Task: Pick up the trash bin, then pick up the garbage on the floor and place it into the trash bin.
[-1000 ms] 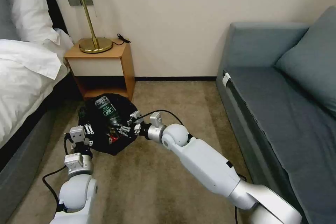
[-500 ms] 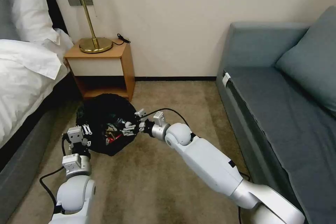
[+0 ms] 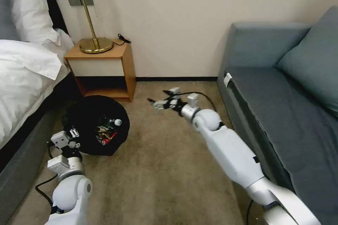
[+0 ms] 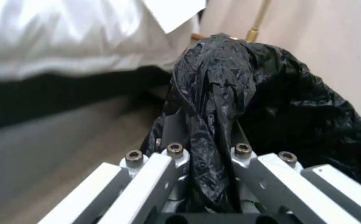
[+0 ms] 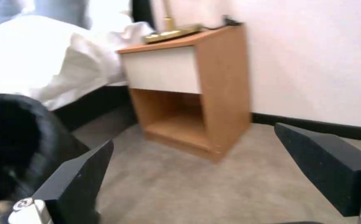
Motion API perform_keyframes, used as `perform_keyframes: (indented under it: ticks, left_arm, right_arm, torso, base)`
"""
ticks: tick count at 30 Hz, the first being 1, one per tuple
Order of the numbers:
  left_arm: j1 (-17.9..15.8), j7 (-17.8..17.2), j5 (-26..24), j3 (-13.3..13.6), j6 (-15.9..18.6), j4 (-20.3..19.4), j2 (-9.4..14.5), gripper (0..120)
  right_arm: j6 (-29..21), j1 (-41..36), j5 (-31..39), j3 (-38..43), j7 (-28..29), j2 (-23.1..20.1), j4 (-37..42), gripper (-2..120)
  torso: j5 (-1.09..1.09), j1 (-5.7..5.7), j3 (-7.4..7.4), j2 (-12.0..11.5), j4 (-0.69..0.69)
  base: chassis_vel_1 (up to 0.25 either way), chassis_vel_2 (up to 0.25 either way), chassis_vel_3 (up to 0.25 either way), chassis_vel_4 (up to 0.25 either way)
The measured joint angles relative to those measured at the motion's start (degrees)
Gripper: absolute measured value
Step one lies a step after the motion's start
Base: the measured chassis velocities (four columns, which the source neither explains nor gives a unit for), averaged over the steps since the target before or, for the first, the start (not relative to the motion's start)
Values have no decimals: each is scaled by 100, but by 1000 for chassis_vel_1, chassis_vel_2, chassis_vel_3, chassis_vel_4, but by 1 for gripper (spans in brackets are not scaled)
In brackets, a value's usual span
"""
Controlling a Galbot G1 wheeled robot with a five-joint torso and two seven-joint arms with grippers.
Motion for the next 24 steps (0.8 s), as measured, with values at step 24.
perform_keyframes:
  ticks: [24]
  left_arm:
    - [-964,-230,-2374,97,-308,1655,187,26]
  right_arm:
    - [120,-514,-716,596,-33,-51,154,100]
  torso:
    - [1,0,0,0,1]
  base:
    - [0,0,0,0]
